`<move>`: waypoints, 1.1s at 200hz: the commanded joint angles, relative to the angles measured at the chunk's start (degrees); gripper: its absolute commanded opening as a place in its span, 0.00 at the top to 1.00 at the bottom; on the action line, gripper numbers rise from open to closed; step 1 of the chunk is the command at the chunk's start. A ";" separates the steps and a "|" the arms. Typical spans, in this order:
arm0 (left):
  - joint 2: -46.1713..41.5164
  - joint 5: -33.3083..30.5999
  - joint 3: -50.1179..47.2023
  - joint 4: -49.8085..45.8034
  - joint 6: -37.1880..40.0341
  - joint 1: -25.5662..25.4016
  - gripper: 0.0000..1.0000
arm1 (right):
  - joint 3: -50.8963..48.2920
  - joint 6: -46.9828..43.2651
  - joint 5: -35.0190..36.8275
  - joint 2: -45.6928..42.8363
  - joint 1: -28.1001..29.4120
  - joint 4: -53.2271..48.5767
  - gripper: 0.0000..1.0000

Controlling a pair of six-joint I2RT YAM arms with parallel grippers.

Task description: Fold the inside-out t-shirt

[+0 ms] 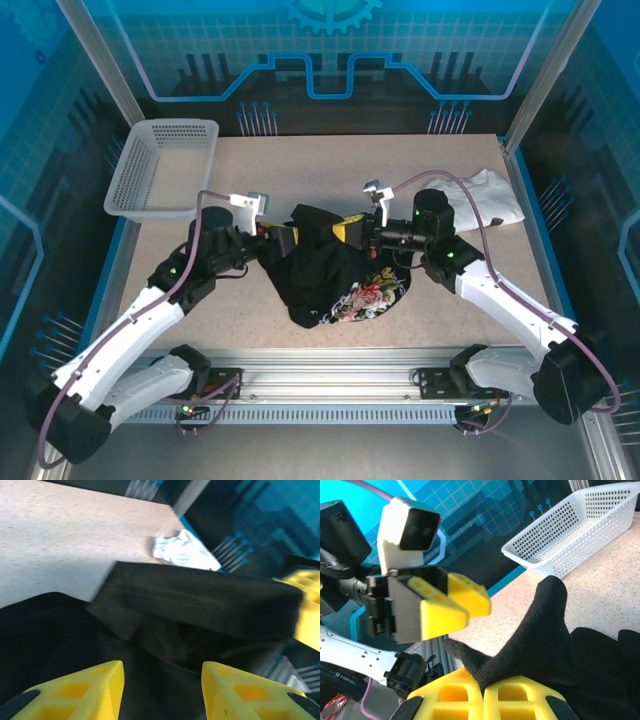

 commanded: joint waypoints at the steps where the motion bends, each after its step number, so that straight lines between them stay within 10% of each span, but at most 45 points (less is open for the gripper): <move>1: 0.63 11.02 -0.98 6.96 1.79 -0.24 0.57 | 1.92 1.29 0.81 0.31 0.16 1.48 1.00; 156: 14.26 19.00 5.00 15.05 5.42 -1.83 0.59 | 1.90 1.20 0.82 -1.28 0.12 -0.47 1.00; 220: 15.94 18.95 5.31 17.52 3.93 -1.92 0.91 | 1.43 1.02 1.41 -2.01 0.04 -0.78 1.00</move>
